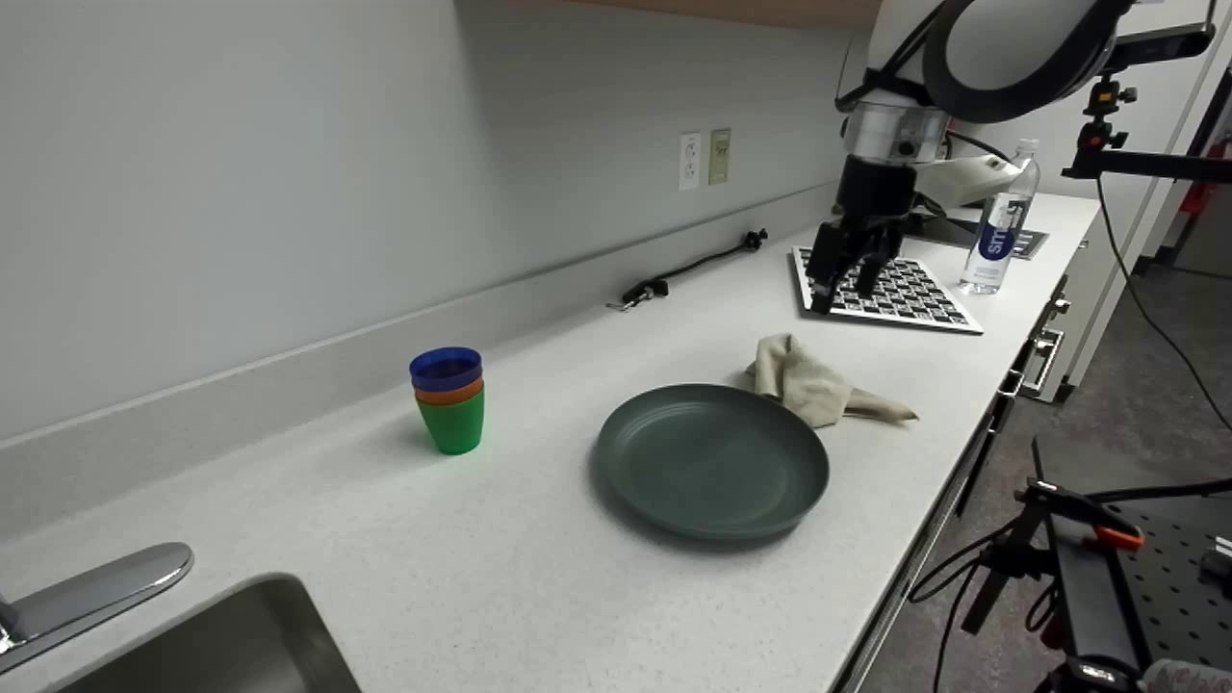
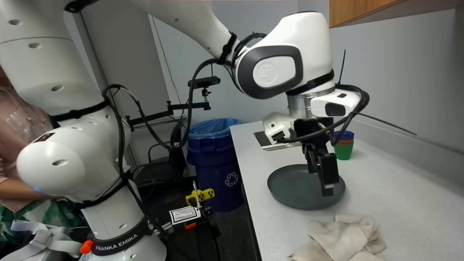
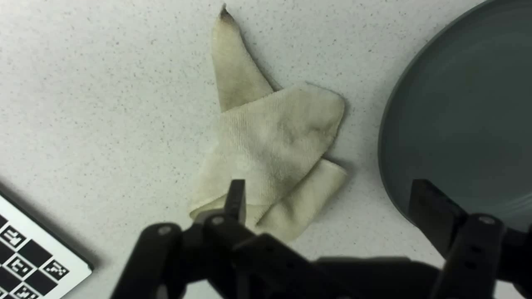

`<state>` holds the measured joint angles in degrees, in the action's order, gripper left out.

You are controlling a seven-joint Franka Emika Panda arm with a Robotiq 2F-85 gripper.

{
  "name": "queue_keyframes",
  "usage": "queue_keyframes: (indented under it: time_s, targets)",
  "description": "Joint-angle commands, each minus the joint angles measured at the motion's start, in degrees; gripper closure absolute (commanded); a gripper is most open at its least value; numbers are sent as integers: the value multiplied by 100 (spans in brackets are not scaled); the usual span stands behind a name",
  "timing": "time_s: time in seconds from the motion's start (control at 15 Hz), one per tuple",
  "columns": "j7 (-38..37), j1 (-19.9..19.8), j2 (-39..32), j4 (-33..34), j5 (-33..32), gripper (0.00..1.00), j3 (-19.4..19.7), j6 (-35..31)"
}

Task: Use the towel to wipe the grey plate

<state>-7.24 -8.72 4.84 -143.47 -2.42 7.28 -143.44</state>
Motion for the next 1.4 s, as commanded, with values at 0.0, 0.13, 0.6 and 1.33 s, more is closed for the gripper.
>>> queue_keyframes:
  time_s: [0.0, 0.13, 0.6, 1.33]
  targets:
    - [-16, -39, -678, 448, -35, 0, 77, 78]
    - [-6, 16, -477, 220, -1, 0, 62, 13]
    - [-2, -7, -886, 452, 173, 0, 89, -26]
    - [-11, -243, -2875, 1790, 776, 0, 232, -713]
